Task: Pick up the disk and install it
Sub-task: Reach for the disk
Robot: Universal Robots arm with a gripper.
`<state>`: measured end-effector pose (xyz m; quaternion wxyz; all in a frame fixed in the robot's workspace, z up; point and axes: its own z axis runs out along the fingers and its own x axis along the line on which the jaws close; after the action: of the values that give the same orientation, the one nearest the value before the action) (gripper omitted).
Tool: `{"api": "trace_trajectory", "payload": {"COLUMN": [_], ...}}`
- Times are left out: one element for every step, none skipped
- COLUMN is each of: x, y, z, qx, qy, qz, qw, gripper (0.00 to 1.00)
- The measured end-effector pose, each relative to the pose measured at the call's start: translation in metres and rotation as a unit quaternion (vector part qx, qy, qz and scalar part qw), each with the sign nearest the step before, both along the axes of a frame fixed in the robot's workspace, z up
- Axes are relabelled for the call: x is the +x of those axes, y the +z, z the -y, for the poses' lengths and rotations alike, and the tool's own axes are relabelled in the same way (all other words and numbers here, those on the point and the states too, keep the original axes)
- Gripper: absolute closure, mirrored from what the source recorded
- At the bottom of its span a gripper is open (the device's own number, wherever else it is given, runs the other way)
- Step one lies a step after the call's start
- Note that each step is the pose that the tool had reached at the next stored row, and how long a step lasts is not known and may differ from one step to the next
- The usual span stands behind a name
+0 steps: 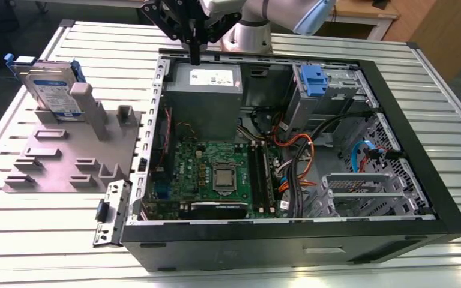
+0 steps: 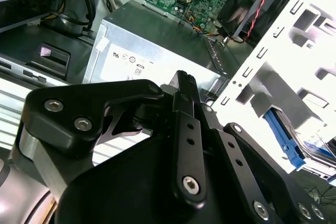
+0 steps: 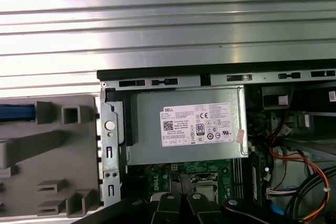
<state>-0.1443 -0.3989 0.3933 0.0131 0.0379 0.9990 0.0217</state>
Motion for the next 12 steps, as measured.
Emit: {"api": "trace_trajectory", "payload": {"x": [-0.0006, -0.0014, -0.0021, -0.0030, -0.0037, -0.0043, -0.0044, -0.0045, -0.0046, -0.0046, -0.0047, -0.0050], "y": [0.0000, 0.0000, 0.0000, 0.0000, 0.0000, 0.0000, 0.0000, 0.0000, 0.0000, 0.0000, 0.0000, 0.0000], "z": [0.0000, 0.0000, 0.0000, 0.0000, 0.0000, 0.0000, -0.0001, 0.0000, 0.0000, 0.0000, 0.0000, 0.0000], "qx": [0.0000, 0.0000, 0.0000, 0.0000, 0.0000, 0.0000, 0.0000, 0.0000, 0.0000, 0.0000, 0.0000, 0.0000], "qy": [0.000, 0.000, 0.000, 0.000, 0.000, 0.000, 0.000, 0.000, 0.000, 0.000, 0.000, 0.000], "qz": [0.0000, 0.0000, 0.0000, 0.0000, 0.0000, 0.0000, 0.0000, 0.0000, 0.0000, 0.0000, 0.0000, 0.0000], "qw": [1.00000, 1.00000, 1.00000, 1.00000, 1.00000, 1.00000, 1.00000, 1.00000, 1.00000, 1.00000, 1.00000, 1.00000], "gripper": [0.89, 0.89, 0.89, 0.89, 0.89, 0.89, 0.89, 0.89, 0.89, 0.89, 0.89, 0.89]}}
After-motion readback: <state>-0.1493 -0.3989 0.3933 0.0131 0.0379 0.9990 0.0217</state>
